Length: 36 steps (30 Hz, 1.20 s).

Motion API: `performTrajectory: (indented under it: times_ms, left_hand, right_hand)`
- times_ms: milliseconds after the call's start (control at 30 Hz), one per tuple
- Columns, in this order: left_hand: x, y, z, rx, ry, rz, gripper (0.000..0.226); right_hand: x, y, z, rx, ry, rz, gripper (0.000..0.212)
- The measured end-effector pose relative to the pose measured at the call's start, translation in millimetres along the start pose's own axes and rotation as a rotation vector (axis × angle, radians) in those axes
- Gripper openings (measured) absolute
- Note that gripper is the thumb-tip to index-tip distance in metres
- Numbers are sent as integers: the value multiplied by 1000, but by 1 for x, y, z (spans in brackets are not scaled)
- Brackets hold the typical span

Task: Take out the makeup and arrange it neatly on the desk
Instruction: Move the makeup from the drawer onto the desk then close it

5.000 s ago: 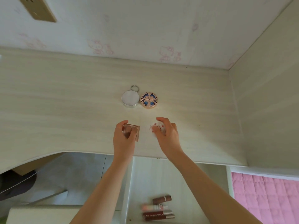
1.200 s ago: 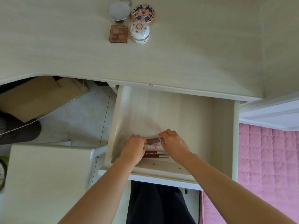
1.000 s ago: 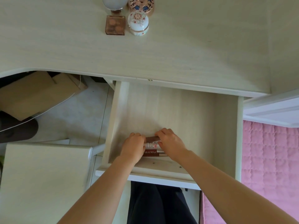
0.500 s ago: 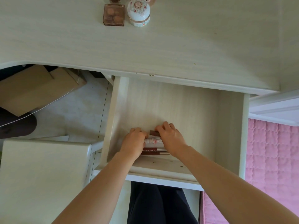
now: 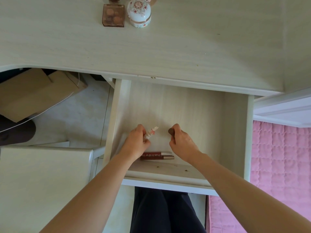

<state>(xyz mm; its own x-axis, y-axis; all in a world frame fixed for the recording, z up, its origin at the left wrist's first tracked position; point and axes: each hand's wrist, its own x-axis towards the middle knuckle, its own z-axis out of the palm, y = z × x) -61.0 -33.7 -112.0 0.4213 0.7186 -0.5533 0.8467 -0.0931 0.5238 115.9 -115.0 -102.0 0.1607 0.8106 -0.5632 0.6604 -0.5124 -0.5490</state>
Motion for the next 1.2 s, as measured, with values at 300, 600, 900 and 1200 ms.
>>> performTrajectory:
  times_ms: [300, 600, 900, 1200]
  left_hand:
    - [4, 1, 9, 58, -146, -4, 23]
    - [4, 1, 13, 359, -282, 63, 31]
    - [2, -9, 9, 213, -195, 22, 10]
    - [7, -2, 17, 359, -216, 119, 22]
  right_hand:
    - [-13, 10, 14, -110, -264, -48, 8]
    - [-15, 3, 22, -167, -300, -106, 9]
    - [-12, -1, 31, -479, -413, -182, 22]
    - [-7, 0, 44, -493, -427, -148, 23]
